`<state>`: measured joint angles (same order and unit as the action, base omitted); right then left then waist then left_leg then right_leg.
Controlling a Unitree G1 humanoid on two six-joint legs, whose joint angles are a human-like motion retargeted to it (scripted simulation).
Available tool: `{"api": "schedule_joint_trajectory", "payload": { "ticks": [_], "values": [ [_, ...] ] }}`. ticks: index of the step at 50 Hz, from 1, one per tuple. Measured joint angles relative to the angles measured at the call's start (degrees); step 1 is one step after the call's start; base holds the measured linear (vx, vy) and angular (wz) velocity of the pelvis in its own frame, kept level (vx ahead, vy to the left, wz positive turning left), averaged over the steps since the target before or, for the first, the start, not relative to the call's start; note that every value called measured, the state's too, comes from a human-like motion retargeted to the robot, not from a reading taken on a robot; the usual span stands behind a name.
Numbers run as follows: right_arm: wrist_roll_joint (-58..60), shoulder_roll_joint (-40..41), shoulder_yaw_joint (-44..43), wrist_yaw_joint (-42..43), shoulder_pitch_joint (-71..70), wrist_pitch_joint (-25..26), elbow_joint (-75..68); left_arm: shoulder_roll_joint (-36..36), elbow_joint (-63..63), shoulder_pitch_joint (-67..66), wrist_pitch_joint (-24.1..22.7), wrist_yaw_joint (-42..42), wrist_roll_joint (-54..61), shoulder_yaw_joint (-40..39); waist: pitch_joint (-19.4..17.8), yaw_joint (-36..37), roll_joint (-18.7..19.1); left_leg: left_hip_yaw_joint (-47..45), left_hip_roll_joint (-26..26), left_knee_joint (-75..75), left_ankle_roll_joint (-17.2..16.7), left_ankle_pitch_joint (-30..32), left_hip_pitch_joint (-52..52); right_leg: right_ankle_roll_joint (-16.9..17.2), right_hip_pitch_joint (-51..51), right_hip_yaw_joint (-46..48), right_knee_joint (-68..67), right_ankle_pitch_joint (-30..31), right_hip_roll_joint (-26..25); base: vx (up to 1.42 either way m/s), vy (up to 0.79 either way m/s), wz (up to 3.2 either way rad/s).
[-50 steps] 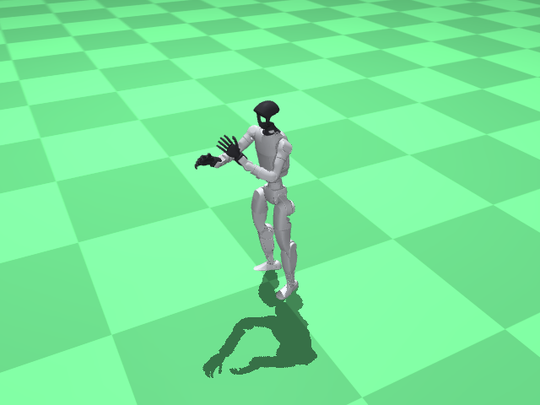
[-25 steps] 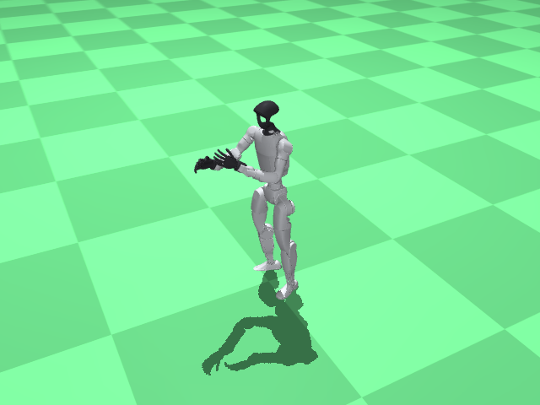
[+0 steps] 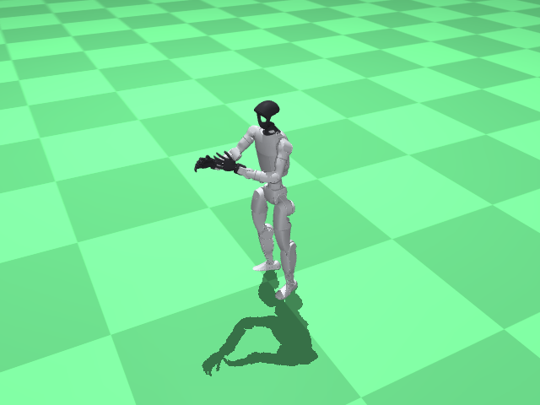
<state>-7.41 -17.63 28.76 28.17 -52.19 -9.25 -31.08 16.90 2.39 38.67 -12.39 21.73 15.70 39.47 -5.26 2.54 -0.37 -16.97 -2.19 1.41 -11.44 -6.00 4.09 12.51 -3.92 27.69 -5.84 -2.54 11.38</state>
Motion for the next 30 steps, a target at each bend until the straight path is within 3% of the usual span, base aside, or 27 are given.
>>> {"api": "schedule_joint_trajectory", "payload": {
  "ticks": [5, 12, 16, 19, 23, 25, 30],
  "values": [
    [1.3, -0.6, -1.0, -1.8, 1.6, -0.9, 0.7, 0.8, -12.1, 2.2, -4.3, 2.7, -7.5, -6.5, 0.3, 0.3, -0.3, -0.1, -0.2, 0.0, -0.3, 0.1, -0.4, 0.1, 0.3, -0.1, 0.5, 0.4, -0.3, 0.00, 0.00, 0.00],
    [10.5, -1.1, -0.9, -5.0, 1.4, 2.1, -1.8, -5.6, -26.0, 23.4, -1.0, 13.9, -23.4, -17.0, 1.3, 0.6, -0.5, 0.1, -0.4, 0.5, -1.0, 0.3, -0.7, 0.0, 0.4, 0.1, 1.0, 0.7, -0.7, 0.00, 0.00, 0.00],
    [9.1, -1.3, 0.1, -2.5, 0.3, 1.4, -1.2, -7.4, -26.6, 22.9, -1.5, 20.1, -22.8, -16.5, 0.7, 0.2, -0.2, 0.3, -0.4, 0.7, -1.0, 0.5, -0.6, -0.2, 0.4, 0.2, 1.0, 0.7, -0.8, 0.00, 0.00, 0.00],
    [11.2, -1.6, 0.0, -1.5, -0.7, 0.8, -1.0, -4.5, -20.2, 11.4, -2.0, 14.7, -21.3, -14.2, 0.0, -0.2, 0.0, 0.3, -0.3, 0.7, -0.8, 0.6, -0.5, 0.1, 0.4, 0.3, 0.6, 0.5, -0.6, 0.00, 0.00, 0.00],
    [14.6, -2.7, 1.2, -2.0, -2.1, 3.2, 0.6, 0.6, -5.2, -3.2, 2.5, -1.8, -10.7, -8.5, -0.7, -1.2, -0.1, 0.4, -0.1, 0.5, -0.3, 0.6, -0.6, 0.2, 0.5, 0.4, 0.1, 0.1, -0.2, 0.00, 0.00, 0.00],
    [17.0, -3.7, 2.2, -1.3, -2.4, 3.4, 1.7, 1.0, -2.4, -7.8, 2.5, -3.1, -9.0, -7.4, -0.9, -1.5, -0.3, 0.5, -0.1, 0.4, -0.2, 0.5, -0.6, 0.2, 0.6, 0.5, -0.2, 0.0, -0.1, 0.00, 0.00, 0.00],
    [20.9, -5.5, 3.5, -2.8, -1.1, 2.9, 2.5, -0.2, -15.0, -3.0, -1.2, 0.1, -14.8, -13.7, -0.4, -1.2, -0.4, 0.9, -0.3, 0.1, -0.6, 0.3, -0.7, 0.1, 0.5, 0.9, -0.8, -0.4, -0.1, 0.00, 0.00, 0.00]
  ]
}}
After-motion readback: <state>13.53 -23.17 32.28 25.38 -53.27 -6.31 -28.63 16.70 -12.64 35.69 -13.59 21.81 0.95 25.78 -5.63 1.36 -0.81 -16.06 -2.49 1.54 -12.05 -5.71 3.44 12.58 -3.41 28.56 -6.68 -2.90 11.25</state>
